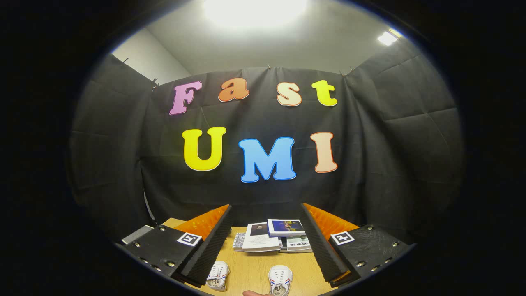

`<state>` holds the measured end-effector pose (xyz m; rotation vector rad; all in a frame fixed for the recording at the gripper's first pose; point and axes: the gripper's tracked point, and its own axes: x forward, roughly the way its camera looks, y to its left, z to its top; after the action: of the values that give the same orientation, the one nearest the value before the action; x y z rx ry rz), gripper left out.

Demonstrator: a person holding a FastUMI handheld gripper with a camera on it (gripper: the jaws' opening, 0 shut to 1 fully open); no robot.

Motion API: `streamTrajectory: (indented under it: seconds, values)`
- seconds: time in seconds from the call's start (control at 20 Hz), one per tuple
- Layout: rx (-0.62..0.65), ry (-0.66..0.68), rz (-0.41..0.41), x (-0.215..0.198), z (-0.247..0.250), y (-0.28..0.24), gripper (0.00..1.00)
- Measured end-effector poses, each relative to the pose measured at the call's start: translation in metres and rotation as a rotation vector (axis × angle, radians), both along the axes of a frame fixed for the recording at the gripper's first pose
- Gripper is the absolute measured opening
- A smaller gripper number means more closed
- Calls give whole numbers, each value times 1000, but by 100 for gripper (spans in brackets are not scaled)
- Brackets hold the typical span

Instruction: Open the storage box then place both shoes into the box .Put the left shoe in first, then the right shoe, with the right side of both shoes facing outward in a uniform manner.

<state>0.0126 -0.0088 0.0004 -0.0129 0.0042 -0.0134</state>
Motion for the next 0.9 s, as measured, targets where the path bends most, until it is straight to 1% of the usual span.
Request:
streamTrajectory:
  seconds: [0.15, 0.45, 0.65, 0.8, 0.9]
  values:
    - [14, 5, -8, 2, -3, 2, 99]
    - [-5, 15, 11, 11, -7, 11, 99]
    - [9, 36, 25, 18, -16, 18, 99]
    - [26, 70, 54, 29, -31, 28, 99]
    - [52, 111, 104, 36, -47, 42, 99]
